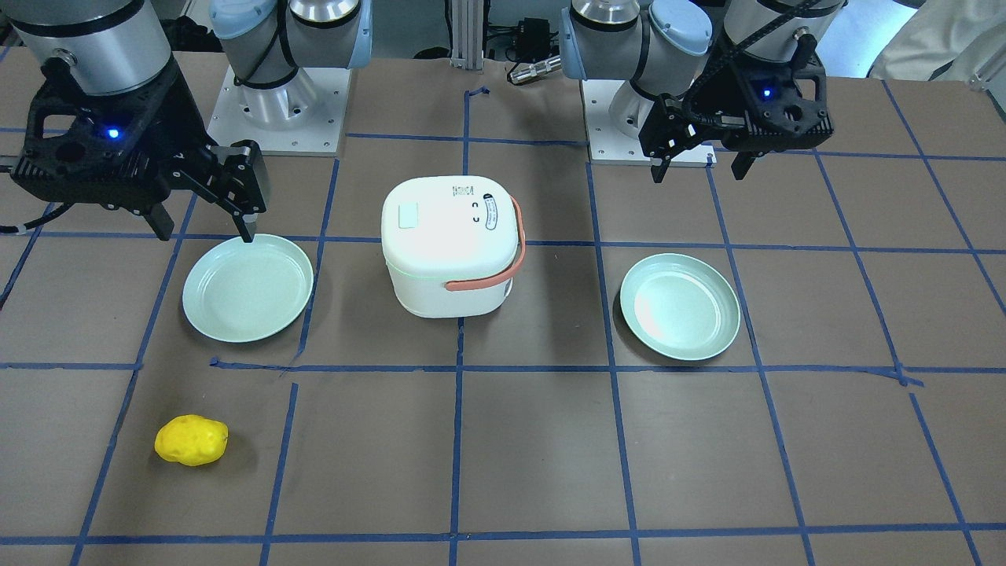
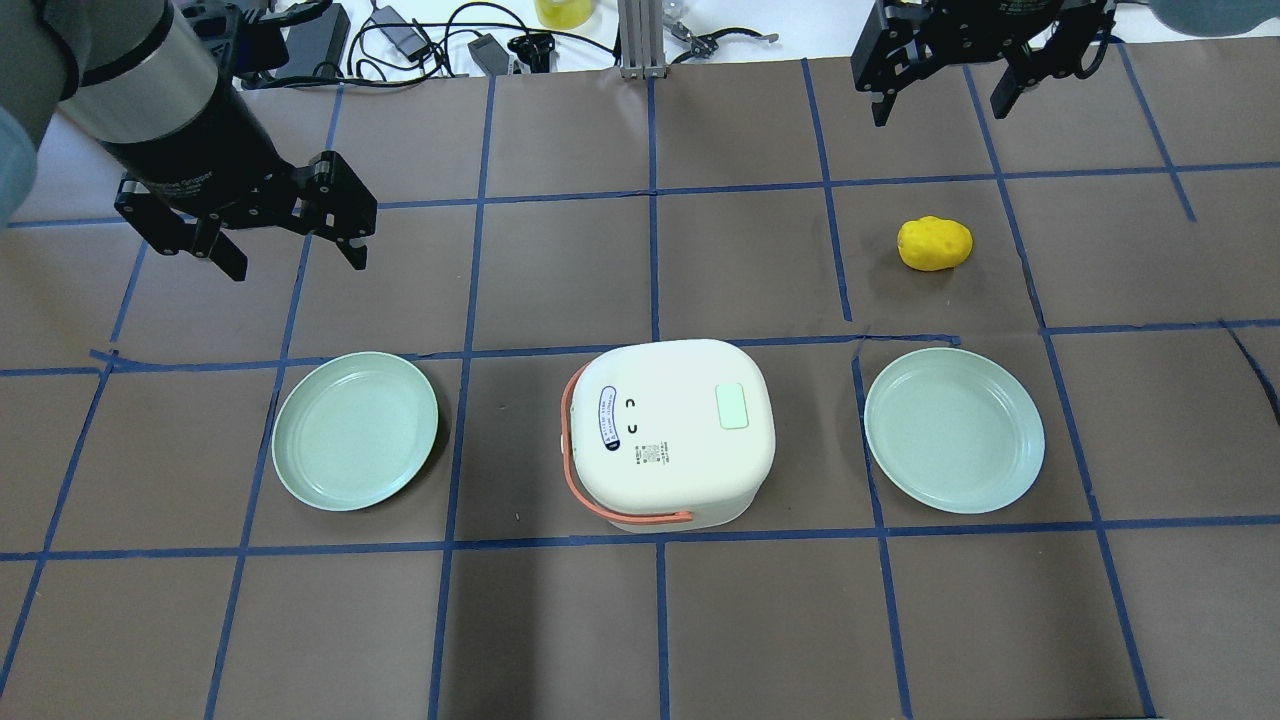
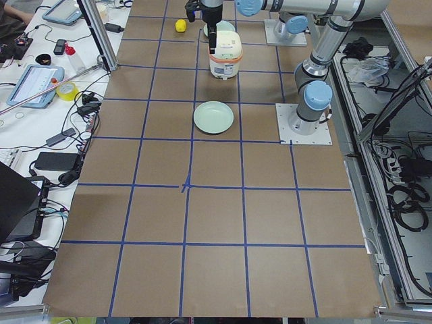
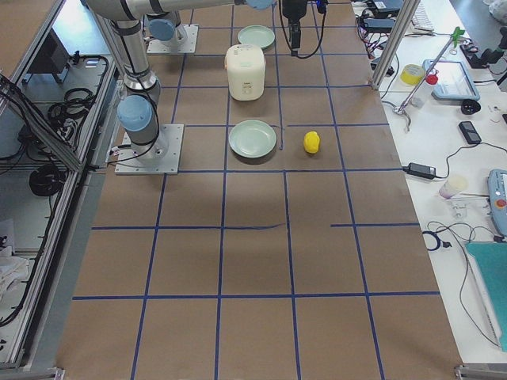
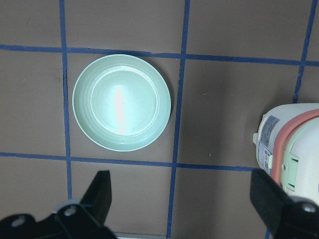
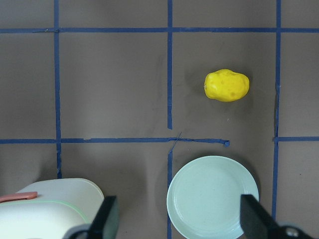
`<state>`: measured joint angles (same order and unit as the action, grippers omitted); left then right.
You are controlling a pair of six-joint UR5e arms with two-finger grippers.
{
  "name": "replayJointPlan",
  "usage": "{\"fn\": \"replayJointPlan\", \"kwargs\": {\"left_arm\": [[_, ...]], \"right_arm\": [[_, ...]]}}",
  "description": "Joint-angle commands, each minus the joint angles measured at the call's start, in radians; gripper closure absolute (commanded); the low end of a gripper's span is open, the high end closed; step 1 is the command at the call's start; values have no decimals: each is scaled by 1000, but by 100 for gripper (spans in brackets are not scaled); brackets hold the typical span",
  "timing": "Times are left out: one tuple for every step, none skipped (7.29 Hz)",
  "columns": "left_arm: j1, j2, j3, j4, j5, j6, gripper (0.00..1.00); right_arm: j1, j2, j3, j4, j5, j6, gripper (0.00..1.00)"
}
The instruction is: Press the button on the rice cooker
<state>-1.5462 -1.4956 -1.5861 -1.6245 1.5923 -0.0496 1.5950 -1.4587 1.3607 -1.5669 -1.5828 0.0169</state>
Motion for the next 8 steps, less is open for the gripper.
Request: {"fn": "replayJointPlan", "kwargs": {"left_arm": [[0,0,0,0,0,0,0],[0,0,0,0,0,0,0],[0,0,0,0,0,-1,0],[0,0,0,0,0,-1,0],[0,0,0,0,0,0,0],[0,0,0,0,0,0,0],[0,0,0,0,0,0,0],[0,0,0,0,0,-1,0]], "right_arm": [[0,-26,43,2,17,8,100],[20,-41,72,2,18,8,100],[78,-43,110,1,15,26,100],[123,-43,132,1,14,105,100],[159,-43,159,-2,18,177,100],[192,-43,194,-37,17,246,100],[225,-42,227,-62,18,268,100],[259,-43,262,-99,17,291,100]]}}
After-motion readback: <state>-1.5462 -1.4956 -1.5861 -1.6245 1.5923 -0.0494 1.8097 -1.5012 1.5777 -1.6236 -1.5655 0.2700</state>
